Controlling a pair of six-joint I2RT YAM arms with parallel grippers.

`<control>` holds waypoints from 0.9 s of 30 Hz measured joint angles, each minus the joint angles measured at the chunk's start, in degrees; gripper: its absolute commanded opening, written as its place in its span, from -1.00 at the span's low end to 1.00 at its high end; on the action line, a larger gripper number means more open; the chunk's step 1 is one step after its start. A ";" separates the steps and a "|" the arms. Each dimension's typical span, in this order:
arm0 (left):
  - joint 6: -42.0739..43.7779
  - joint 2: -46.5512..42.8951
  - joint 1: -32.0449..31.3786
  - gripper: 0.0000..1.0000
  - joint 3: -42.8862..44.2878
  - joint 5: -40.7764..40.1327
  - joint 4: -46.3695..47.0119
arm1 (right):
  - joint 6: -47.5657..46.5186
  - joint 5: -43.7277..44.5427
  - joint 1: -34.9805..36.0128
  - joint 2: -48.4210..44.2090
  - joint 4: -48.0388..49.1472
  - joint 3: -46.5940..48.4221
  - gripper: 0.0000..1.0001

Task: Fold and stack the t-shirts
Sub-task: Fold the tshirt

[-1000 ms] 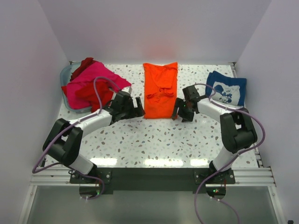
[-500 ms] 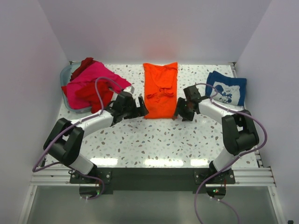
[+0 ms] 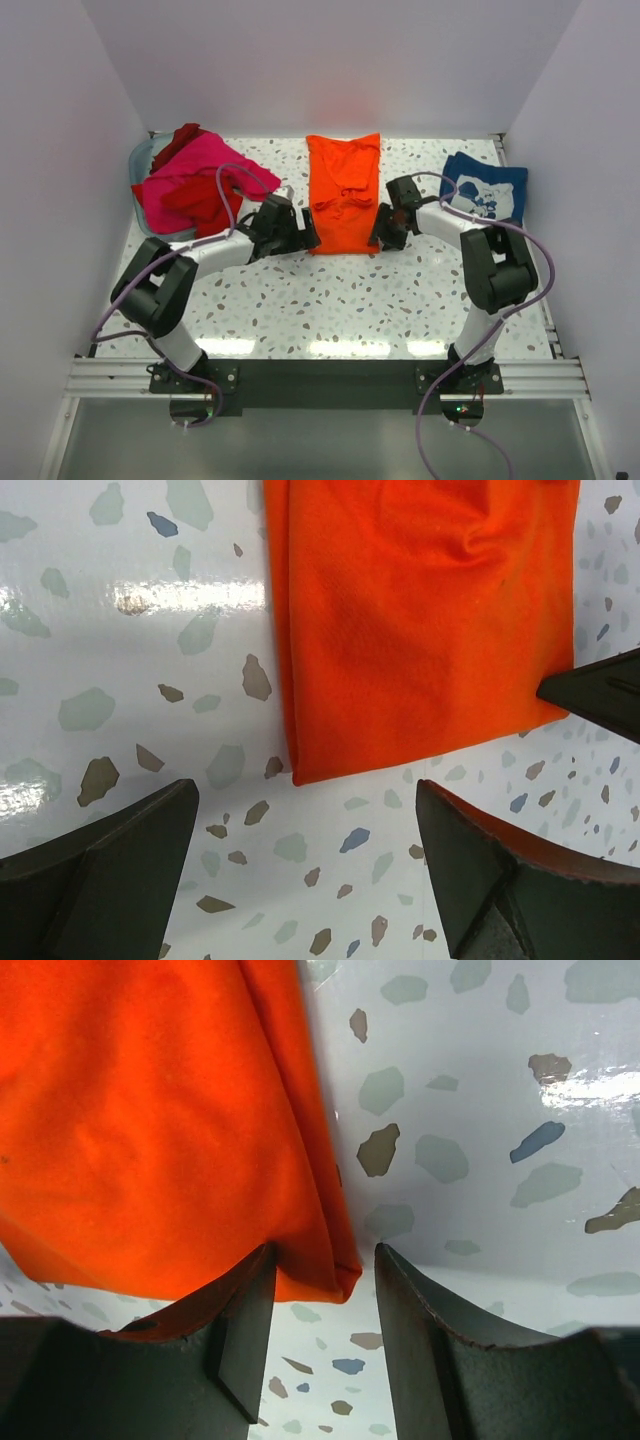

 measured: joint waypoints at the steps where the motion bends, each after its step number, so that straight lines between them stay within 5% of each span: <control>1: 0.02 0.39 0.00 0.89 0.28 -0.07 -0.07 | 0.07 0.02 0.00 0.39 0.00 0.00 -0.07; 10: 0.00 3.61 -0.59 0.77 2.38 -2.05 -1.25 | 0.42 -0.17 -0.02 1.57 0.59 -0.02 -0.65; 15: -0.13 5.79 -2.12 0.62 4.66 -4.52 -2.95 | 0.59 -0.24 -0.09 1.60 1.22 -0.35 -0.74; 27: -1.31 8.17 -4.20 -0.24 6.12 -6.71 -3.32 | 0.63 -1.03 -0.24 1.62 2.03 -0.76 -0.81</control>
